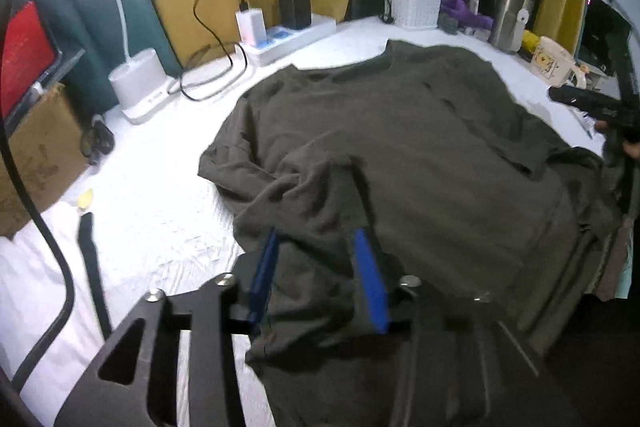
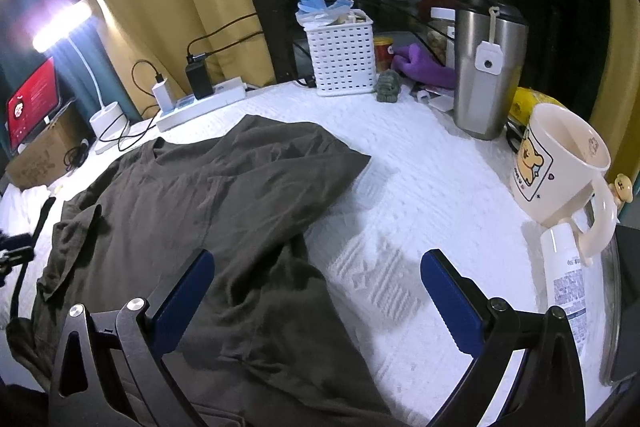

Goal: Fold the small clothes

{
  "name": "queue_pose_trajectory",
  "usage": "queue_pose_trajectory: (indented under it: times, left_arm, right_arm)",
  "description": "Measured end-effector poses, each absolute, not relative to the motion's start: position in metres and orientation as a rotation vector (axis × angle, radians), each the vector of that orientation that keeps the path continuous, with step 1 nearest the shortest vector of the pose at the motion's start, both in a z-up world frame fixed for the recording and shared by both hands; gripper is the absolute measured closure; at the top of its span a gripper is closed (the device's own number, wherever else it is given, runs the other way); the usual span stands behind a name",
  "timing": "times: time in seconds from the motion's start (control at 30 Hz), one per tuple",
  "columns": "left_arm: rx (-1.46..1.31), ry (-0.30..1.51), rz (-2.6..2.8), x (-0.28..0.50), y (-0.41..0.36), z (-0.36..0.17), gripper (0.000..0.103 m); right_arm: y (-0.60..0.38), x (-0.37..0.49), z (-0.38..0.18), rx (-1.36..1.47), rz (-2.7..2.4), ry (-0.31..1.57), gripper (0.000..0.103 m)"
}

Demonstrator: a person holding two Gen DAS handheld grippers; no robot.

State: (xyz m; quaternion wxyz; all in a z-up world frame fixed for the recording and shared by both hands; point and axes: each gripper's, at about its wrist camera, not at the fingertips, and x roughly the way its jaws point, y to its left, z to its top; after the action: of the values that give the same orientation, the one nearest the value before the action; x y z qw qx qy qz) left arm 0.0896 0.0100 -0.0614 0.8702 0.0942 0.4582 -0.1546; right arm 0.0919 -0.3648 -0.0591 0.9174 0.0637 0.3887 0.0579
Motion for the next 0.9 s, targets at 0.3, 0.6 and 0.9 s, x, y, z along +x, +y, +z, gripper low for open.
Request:
queue_pose_trajectory:
  times: [0.3, 0.6, 0.9]
  left_arm:
    - [0.189, 1.123, -0.369, 0.074, 0.005, -0.103, 0.061]
    - [0.125, 1.033, -0.291, 0.096, 0.046, -0.067, 0.061]
    - [-0.005, 1.068, -0.298, 0.171, 0.074, -0.104, 0.061]
  right_arm:
    - [-0.365, 0.098, -0.062, 0.130, 0.098, 0.817, 0.000]
    - [-0.354, 0.114, -0.064, 0.123, 0.129, 0.821, 0.000]
    - [-0.356, 0.117, -0.068, 0.124, 0.112, 0.842, 0.000]
